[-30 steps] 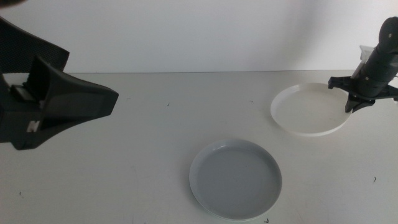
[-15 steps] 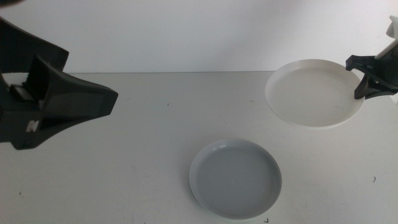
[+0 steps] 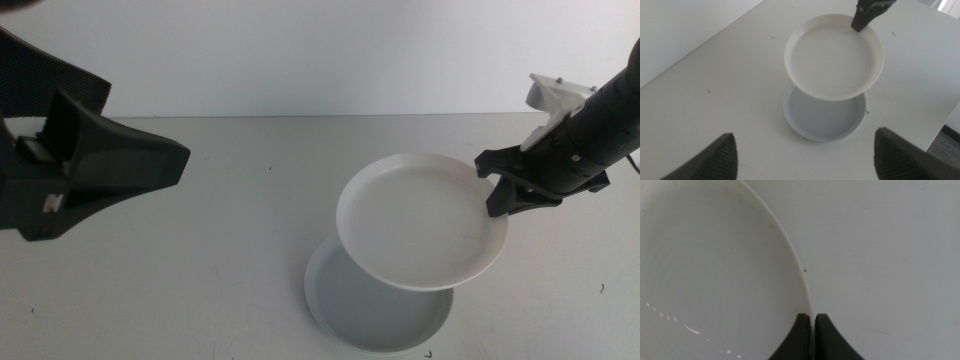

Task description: Stack the three bowls on top of each other.

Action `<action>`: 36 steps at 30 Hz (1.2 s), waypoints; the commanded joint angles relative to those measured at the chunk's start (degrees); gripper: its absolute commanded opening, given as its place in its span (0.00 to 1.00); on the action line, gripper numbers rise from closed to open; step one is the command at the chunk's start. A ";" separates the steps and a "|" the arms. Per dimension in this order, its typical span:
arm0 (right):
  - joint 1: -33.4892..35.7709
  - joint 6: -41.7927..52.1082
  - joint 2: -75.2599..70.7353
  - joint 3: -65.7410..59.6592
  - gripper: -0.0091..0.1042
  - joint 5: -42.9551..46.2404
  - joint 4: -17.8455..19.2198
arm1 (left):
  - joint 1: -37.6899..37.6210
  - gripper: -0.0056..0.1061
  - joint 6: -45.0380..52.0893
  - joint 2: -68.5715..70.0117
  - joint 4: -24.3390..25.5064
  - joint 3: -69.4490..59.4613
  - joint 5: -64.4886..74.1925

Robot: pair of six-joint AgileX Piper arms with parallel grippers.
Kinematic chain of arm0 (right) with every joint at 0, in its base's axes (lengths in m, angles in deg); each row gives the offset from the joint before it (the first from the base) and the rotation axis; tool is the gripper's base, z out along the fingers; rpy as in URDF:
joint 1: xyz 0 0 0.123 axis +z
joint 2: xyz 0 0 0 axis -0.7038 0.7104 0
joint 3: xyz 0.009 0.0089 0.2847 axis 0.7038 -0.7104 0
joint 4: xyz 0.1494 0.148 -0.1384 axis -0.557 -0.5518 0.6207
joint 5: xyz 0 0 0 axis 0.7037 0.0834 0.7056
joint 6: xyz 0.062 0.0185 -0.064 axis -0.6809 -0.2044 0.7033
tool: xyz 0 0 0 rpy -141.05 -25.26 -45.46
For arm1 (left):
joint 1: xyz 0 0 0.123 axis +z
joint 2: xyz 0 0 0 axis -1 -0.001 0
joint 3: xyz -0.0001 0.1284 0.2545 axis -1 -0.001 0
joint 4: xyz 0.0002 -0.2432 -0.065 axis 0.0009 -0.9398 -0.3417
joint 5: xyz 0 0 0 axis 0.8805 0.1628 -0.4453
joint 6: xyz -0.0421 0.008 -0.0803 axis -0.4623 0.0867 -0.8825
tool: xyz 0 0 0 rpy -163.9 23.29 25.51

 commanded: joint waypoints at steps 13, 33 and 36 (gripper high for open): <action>9.92 0.30 -0.51 -4.15 0.07 11.35 -1.29 | -0.13 0.99 -0.45 0.34 -0.75 1.63 -3.47; 10.34 1.58 8.08 -4.15 0.07 12.26 -1.28 | -0.13 0.99 -0.45 0.34 -0.75 1.63 -3.53; 10.34 1.57 8.15 -4.15 0.07 12.26 -1.28 | -0.13 0.99 -0.45 0.34 -0.75 1.63 -3.53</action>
